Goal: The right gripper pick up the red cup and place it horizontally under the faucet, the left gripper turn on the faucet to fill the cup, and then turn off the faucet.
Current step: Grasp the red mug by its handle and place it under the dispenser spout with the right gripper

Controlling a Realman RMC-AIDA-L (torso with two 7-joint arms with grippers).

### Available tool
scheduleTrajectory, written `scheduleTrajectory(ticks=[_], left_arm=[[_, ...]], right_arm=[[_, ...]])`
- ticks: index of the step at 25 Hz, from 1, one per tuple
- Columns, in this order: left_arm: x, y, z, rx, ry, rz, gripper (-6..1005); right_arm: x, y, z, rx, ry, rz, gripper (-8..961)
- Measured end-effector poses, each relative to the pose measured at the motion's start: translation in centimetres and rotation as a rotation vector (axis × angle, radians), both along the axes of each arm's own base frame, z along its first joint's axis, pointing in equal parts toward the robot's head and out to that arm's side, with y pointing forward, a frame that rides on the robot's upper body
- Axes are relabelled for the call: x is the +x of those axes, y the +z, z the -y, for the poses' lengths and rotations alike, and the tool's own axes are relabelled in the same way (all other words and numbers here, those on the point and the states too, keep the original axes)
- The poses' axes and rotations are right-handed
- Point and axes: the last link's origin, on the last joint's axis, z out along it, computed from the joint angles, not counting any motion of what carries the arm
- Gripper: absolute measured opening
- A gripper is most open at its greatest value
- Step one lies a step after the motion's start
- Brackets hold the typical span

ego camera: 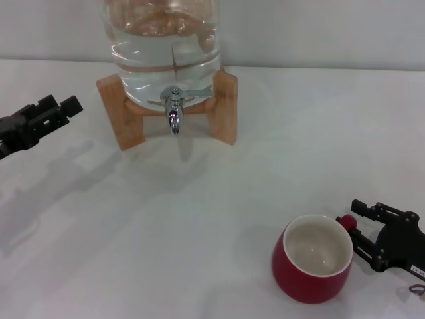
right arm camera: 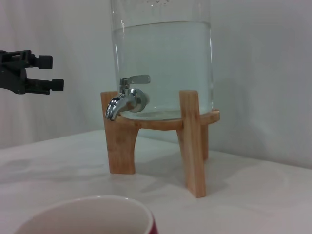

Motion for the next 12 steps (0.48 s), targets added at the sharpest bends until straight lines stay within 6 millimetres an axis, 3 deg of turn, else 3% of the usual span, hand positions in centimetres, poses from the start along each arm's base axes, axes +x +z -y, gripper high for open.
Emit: scheduleTrajectory(ticks=[6,10,12], left_arm=[[0.10,-0.01,-0.11,0.000,-0.003,0.001,894],[0.18,-0.03,-0.18,-0.001,-0.006,0.001,894],[0.19,-0.02,-0.20,-0.001,-0.006,0.000,894]], right_arm=[[-0.15,0.06,0.08,-0.005,0.010,-0.008,357],[-0.14,0.11,0.05,-0.006,0.007,-0.012,229],[-0.14,0.12,0.04,-0.005,0.007,-0.013,227]])
